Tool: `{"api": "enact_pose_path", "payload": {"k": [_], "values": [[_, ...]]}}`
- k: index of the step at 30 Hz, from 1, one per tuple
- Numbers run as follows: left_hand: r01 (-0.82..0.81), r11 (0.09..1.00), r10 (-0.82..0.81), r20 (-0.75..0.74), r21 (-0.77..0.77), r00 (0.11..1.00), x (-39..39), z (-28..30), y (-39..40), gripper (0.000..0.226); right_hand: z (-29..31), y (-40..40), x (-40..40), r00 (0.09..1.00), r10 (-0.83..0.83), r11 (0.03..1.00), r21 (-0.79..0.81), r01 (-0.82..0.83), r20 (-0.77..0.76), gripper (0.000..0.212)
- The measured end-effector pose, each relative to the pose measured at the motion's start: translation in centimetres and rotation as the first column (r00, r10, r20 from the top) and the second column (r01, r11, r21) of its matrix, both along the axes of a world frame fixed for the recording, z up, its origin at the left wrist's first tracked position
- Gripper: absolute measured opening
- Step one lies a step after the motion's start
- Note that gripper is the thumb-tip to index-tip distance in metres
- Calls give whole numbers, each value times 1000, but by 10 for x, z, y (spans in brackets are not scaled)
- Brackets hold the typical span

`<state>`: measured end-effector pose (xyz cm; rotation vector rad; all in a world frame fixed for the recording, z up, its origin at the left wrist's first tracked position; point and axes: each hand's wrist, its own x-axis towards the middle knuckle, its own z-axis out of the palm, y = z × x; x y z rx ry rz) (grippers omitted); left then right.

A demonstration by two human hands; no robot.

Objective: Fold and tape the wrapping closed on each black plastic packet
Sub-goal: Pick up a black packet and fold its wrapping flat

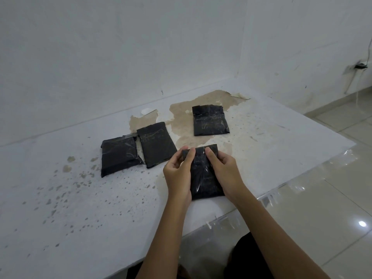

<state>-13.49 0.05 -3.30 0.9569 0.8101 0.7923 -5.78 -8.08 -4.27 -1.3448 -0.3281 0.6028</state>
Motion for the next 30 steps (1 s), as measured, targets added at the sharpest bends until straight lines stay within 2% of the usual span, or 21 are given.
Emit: {"api": "enact_pose_path", "payload": {"k": [6, 12, 15, 18, 19, 26, 30], "values": [[70, 997, -71, 25, 38, 997, -4, -6, -1, 31, -4, 3, -2, 999, 1, 1000, 8, -1, 41, 26], [58, 994, -61, 31, 90, 998, -5, -8, -1, 36, -7, 2, -3, 996, -36, 998, 60, 32, 78, 18], [45, 990, -53, 59, 136, 997, -6, -9, -3, 43, -8, 0, -5, 988, -43, 993, 111, 27, 150, 30], [35, 979, -43, 39, 200, 998, -6, -10, -5, 34, -10, 1, -5, 947, -75, 993, 106, 43, 313, 22], [33, 977, -41, 35, 209, 999, -6, -10, -5, 31, -11, 1, -6, 941, -92, 992, 108, 59, 326, 21], [-7, 985, -4, 59, 175, 998, -7, -10, -9, 21, -12, 1, -7, 945, -146, 984, 138, 110, 292, 17], [-24, 973, 12, 54, 229, 998, -5, -10, -10, 17, -11, 1, -9, 932, -165, 981, 148, 123, 323, 7]]}}
